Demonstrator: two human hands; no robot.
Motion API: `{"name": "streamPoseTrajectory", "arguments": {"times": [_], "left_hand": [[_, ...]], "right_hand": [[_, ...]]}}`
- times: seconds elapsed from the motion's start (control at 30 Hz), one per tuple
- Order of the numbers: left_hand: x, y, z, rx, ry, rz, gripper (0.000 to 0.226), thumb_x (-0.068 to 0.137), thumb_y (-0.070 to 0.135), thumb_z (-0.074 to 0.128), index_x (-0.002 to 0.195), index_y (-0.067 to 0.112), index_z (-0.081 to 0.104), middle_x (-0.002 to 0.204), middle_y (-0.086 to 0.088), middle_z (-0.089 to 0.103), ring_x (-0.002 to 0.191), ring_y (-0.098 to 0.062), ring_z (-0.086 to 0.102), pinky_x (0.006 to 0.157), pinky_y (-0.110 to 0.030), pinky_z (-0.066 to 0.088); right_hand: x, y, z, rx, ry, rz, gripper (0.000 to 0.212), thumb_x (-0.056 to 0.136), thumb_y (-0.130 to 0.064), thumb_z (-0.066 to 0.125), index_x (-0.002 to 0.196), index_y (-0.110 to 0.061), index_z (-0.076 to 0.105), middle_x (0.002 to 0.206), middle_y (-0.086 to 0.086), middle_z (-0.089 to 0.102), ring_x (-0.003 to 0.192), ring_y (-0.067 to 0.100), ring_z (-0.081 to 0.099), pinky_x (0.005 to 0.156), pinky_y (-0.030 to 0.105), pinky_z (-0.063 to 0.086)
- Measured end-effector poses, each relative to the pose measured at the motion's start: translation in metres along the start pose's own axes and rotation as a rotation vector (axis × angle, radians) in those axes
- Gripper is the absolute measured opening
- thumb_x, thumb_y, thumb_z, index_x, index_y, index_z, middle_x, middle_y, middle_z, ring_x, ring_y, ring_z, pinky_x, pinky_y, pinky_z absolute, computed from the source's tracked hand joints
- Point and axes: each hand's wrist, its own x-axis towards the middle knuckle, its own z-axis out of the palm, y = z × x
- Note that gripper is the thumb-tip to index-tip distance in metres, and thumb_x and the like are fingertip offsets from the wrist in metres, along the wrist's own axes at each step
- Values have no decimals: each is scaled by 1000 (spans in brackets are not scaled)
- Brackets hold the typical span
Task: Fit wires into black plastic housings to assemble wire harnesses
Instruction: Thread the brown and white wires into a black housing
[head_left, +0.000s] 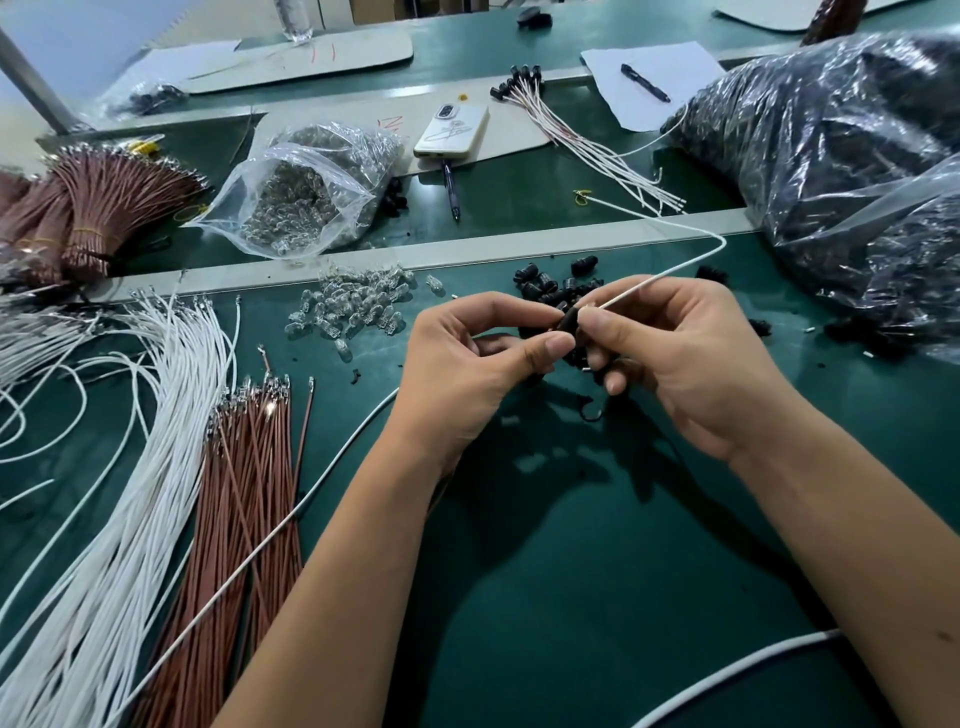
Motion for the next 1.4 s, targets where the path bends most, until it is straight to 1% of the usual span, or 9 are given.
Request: {"name": "streamPoseTrajectory", "arguments": {"times": [0.13,0.27,0.4,0.7,0.83,0.9,1.1,1.3,1.4], "left_hand": [[1,-1,-5,7,16,-91,16,74,6,85,88,11,78,90,-19,76,71,-23,67,78,-35,55],[3,-3,-4,32,17,-114,6,81,0,80,81,3,76,69,-15,71,64,-22,63,61,-21,50],[1,-1,-1,44,26,-101,6,82,2,80,82,2,74,65,-12,69,57,-15,62,57,-19,48],[0,2,-1,-1,38,-109,13,78,6,84,86,8,74,71,-11,73,57,-16,64,56,-20,47],[0,3,-2,-75,31,-156,10,77,8,82,85,11,78,76,-14,73,57,-16,61,57,-21,47],[0,5,-2,-120,22,-166,11,72,13,83,82,12,79,74,-11,72,57,-14,61,56,-18,46],[-1,6,-3,-178,1,-207,14,68,16,81,81,12,79,79,-13,72,56,-11,61,55,-15,48],[-1,7,-4,-177,-43,-230,14,68,16,82,81,12,80,78,-11,74,55,-11,60,55,-15,47],[-2,7,-3,-183,-75,-233,14,67,17,82,81,13,80,81,-12,74,56,-12,60,55,-16,47]], "right_hand": [[2,-2,-3,56,83,-6,13,74,-18,79,83,-10,76,72,12,67,58,16,61,48,21,50],[3,-1,-4,66,101,-1,14,73,-18,79,83,-9,75,73,12,67,58,15,61,49,21,51],[2,2,-3,-13,38,12,12,74,-20,80,81,-10,78,69,9,67,59,16,63,50,22,52],[1,4,-1,-62,26,26,3,84,-12,78,81,-11,79,71,11,69,59,17,62,50,22,52],[1,0,0,26,23,75,30,88,-30,69,87,0,74,76,15,69,58,17,62,47,23,52],[2,-1,-1,-2,60,75,31,95,-29,65,85,-1,72,74,14,67,57,18,60,45,24,51],[2,1,-3,-76,71,29,26,99,-21,66,78,-6,69,68,8,64,52,16,55,41,22,44],[2,-3,-7,-207,20,-10,30,99,-17,66,76,1,66,63,6,58,46,16,48,35,21,33],[1,-8,-11,-216,-23,21,32,99,-19,65,70,-8,66,58,5,56,43,13,44,34,18,28]]}}
